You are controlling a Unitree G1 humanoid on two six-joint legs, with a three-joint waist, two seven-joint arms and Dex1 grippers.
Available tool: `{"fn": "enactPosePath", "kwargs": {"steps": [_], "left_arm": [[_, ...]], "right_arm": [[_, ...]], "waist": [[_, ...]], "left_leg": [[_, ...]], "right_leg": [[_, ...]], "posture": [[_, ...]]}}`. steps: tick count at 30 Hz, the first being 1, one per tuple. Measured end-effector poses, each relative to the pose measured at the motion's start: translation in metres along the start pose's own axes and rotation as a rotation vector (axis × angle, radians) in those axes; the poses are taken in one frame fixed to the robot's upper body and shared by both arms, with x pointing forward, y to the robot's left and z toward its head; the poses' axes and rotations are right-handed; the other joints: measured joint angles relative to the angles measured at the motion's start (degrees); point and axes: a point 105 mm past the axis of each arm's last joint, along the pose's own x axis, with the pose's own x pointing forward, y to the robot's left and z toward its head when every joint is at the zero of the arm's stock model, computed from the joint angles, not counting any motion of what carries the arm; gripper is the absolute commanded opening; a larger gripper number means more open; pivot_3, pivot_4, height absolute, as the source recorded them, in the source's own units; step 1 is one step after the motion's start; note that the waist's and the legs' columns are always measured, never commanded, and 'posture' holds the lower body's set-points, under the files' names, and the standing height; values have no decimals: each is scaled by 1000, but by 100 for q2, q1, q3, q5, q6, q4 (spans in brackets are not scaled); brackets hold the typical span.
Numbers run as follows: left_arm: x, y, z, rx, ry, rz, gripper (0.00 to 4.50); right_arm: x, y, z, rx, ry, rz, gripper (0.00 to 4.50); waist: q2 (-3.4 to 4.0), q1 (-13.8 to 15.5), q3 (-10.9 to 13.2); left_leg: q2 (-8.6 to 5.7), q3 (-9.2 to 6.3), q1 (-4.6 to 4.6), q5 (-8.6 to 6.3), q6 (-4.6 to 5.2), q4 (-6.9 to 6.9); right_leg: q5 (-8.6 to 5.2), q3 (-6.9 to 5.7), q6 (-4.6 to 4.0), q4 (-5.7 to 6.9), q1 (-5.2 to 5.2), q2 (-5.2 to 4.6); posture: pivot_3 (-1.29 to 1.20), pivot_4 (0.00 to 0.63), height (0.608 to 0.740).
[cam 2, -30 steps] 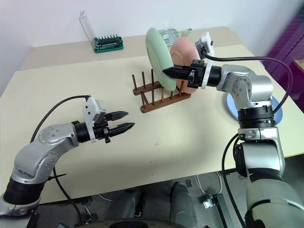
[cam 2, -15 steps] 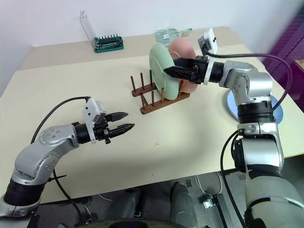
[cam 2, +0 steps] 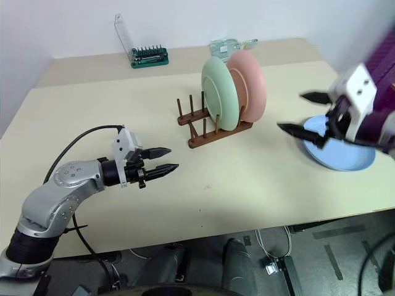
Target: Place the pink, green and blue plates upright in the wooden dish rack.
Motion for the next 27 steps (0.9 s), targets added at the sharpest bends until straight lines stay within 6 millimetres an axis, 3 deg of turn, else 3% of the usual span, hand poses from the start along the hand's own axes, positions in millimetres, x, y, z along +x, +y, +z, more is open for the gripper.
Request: {"fn": "enactPosePath", "kwargs": {"steps": [5, 10, 11, 13, 16, 20, 25, 27], "left_arm": [[9, -3, 1, 17, 9, -61, 2553], [17, -6, 3, 27, -5, -93, 2553], [18, -7, 2, 25, -7, -94, 2553], [19, -8, 2, 25, -6, -93, 2553], [18, -9, 0, 20, -5, -88, 2553], [15, -10, -4, 14, 1, -70, 2553], [15, -11, -3, 23, -1, -57, 2553], [13, -10, -4, 21, 2, -48, 2553]], "right_arm": [[0, 1, -64, 15, 235, -72, 4400], [10, -17, -123, -23, 442, -183, 4400], [12, -22, -131, -30, 463, -206, 4183], [18, -35, -134, -72, 462, -242, 3629], [18, -48, -143, -134, 494, -276, 2115], [19, -50, -150, -170, 512, -269, 146], [22, -53, -140, -188, 482, -287, 53], [27, -52, -123, -240, 429, -280, 53]], "waist": [[6, -9, -3], [6, -39, -3], [7, -59, -3], [6, -95, -3], [6, -96, -3], [6, -78, -3], [13, -96, -3], [24, -112, 1]], "left_leg": [[0, 5, 4, 0, 0, 4], [-1, 5, 1, 1, -1, 5], [-1, 5, 0, 1, -1, 5], [-1, 5, 3, 0, -1, 5], [-1, 3, 4, 0, 0, 4], [-4, -5, 8, 0, 1, 7], [-2, -4, 13, 0, 0, 1], [-1, -1, 11, 0, 1, 0]], "right_leg": [[0, 2, 1, 2, 2, 0], [1, 2, 1, 1, 0, 0], [1, 2, 1, 1, 0, 0], [1, 2, 2, -2, 4, 0], [1, 2, 2, -3, 6, 1], [2, 1, 2, -10, 20, 1], [2, 2, 3, -8, 18, 3], [2, 4, 3, -8, 12, 3]], "posture": [[0, 150, 740], [0, 150, 740], [0, 150, 740], [0, 150, 740], [0, 150, 740], [0, 150, 740], [0, 150, 740], [0, 150, 740]]}}
